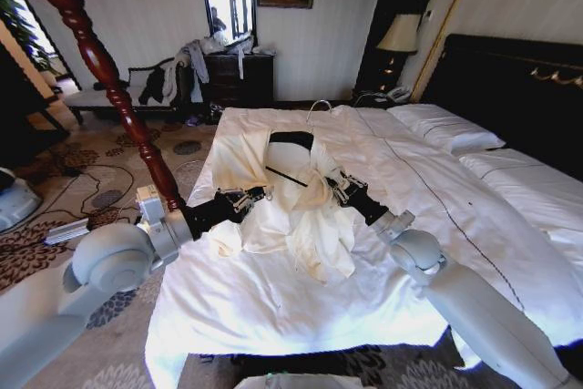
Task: Pick up the clothes from the bed and hang them on the clothes hanger.
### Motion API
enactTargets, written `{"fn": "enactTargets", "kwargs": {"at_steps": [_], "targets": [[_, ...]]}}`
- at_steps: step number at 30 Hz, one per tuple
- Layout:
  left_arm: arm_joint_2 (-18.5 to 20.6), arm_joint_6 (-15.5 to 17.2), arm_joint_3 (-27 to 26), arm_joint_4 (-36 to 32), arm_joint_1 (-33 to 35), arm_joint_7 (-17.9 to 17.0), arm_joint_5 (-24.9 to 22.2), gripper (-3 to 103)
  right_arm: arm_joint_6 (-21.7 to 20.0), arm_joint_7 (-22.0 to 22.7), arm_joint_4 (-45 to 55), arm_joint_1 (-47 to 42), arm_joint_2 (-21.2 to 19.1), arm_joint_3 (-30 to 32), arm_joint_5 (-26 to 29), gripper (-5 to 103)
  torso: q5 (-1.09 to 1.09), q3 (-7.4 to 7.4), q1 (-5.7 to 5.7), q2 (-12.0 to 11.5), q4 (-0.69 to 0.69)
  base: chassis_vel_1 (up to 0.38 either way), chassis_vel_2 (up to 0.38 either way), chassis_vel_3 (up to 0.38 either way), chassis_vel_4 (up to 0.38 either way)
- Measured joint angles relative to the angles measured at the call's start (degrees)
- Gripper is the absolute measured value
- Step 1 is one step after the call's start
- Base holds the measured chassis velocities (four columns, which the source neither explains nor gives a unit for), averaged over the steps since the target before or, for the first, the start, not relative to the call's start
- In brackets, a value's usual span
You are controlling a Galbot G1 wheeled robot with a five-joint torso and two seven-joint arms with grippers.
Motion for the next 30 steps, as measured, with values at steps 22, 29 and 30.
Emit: {"fn": "enactTargets", "kwargs": {"at_steps": [22,29,30], "targets": [[-0.18,0.05,1.29,0.62,-0.71,1.34,0.15,0,7.43,-5.77,-9.12,2.29,7.81,-10.8,-15.66,20,0.0,0.0,0.0,0.0,0.01,0.0,0.0,0.0,0.0],[-0.04,-0.11,1.47,1.68,-0.25,2.55,1.82,0,10.9,-11.88,-10.66,2.91,6.91,-10.27,-15.01,20,0.0,0.0,0.0,0.0,0.01,0.0,0.0,0.0,0.0],[-0.06,-0.14,1.59,1.81,-0.07,2.83,2.13,0,11.55,-12.98,-11.17,3.0,6.38,-9.42,-14.91,20,-0.01,0.0,0.0,0.0,0.01,0.0,0.0,0.0,0.0]]}}
